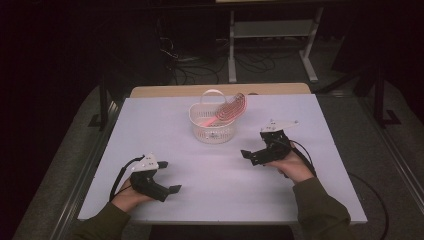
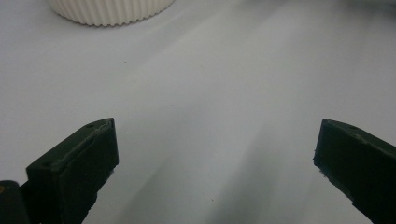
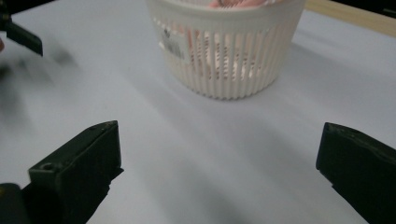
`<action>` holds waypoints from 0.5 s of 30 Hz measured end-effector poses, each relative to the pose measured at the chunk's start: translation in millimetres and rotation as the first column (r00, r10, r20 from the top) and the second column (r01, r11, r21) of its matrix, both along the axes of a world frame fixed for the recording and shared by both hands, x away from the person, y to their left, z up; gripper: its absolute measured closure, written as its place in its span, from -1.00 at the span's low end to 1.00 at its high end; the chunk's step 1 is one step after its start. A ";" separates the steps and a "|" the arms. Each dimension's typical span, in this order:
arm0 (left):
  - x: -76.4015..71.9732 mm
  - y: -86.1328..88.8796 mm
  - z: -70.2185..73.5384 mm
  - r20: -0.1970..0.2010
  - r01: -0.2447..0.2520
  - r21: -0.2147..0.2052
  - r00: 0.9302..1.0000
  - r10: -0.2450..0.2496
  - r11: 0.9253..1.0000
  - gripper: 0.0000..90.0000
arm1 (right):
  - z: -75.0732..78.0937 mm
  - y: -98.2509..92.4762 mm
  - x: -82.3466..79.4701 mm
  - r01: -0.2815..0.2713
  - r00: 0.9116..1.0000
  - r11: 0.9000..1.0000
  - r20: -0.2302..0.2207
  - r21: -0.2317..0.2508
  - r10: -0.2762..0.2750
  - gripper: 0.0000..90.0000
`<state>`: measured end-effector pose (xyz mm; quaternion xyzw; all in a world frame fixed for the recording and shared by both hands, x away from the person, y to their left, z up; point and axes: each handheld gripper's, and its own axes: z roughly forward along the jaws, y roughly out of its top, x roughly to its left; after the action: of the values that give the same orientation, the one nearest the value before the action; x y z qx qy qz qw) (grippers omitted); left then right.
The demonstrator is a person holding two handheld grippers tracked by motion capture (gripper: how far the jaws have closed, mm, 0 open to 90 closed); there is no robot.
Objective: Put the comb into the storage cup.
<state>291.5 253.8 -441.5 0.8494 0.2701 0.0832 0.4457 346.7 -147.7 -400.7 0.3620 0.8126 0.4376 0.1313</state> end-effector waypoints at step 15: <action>-0.1 0.4 0.4 -0.001 -0.001 -0.007 1.000 0.001 1.000 -1.00 | -20.5 -8.0 -34.1 -0.003 1.000 1.000 -0.011 -0.029 0.003 -1.00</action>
<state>291.5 254.2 -441.1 0.8478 0.2710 0.0822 0.4484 312.6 -155.8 -421.1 0.3613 0.8201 0.4238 0.1315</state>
